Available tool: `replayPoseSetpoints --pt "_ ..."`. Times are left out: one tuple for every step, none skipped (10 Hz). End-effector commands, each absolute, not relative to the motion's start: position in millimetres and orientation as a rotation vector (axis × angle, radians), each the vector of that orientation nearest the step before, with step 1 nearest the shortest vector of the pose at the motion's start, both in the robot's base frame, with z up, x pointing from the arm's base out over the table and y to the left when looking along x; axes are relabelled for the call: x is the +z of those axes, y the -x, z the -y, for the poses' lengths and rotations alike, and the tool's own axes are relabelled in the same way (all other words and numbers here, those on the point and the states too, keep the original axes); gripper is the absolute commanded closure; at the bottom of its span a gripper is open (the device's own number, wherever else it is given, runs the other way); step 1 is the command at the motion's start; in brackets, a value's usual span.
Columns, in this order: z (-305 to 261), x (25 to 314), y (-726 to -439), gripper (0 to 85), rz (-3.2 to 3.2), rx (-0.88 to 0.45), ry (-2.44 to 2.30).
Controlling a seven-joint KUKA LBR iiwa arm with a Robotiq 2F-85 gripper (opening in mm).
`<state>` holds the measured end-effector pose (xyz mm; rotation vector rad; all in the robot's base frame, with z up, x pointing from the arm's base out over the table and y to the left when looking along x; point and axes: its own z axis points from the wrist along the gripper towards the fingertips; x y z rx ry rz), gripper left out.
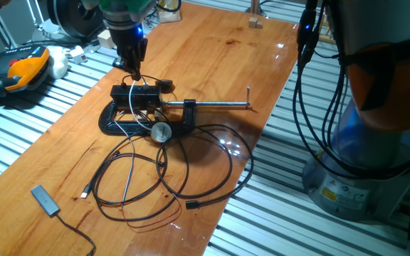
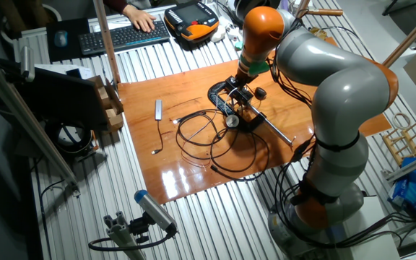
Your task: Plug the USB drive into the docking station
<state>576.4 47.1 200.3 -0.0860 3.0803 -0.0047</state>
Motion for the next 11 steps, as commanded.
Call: replayPoseSetpoints --pt "-47.0 200.1 -576.7 85.0 -3.08 -0.005 0.086" --pt "-47.0 199.9 -576.8 85.0 -3.08 -0.005 0.086" --pt "-47.1 199.6 -577.2 85.0 -3.08 -0.005 0.088" --pt "-47.1 199.5 -577.2 85.0 -3.08 -0.002 0.088" --pt "-47.2 199.3 -577.4 85.0 -3.079 -0.003 0.091" --pt "-47.1 199.2 -577.6 85.0 -3.077 -0.003 0.091" --pt "-47.1 199.2 -577.6 85.0 -3.075 -0.005 0.091" --pt "-47.2 199.2 -577.6 85.0 -3.072 -0.003 0.09" --pt "-47.2 199.1 -577.6 85.0 -3.071 0.002 0.088" --pt "-47.2 199.2 -577.6 85.0 -3.071 0.004 0.088" --pt "-47.2 199.3 -577.5 85.0 -3.068 0.007 0.088"
